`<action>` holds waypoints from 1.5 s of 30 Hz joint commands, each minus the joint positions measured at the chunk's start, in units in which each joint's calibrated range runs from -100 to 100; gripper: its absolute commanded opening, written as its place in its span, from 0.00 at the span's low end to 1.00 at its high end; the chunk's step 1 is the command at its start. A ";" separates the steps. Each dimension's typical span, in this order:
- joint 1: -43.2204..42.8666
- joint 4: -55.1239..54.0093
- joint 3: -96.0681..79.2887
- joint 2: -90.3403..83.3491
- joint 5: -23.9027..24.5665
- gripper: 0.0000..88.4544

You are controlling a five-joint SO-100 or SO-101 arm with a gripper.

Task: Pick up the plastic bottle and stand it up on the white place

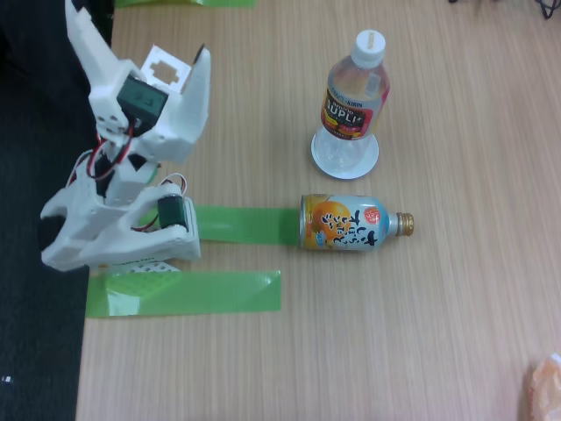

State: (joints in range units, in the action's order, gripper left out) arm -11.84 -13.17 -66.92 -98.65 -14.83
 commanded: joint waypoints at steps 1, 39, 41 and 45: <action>-3.64 -6.40 -3.74 -0.42 -0.31 0.50; 3.99 -51.64 -30.81 -0.42 -0.37 0.37; 3.99 -53.44 -30.45 -0.42 -0.37 0.37; 3.77 -60.74 -30.72 -0.42 -0.05 0.37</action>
State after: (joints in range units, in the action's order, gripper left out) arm -8.11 -69.58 -97.92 -98.91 -14.83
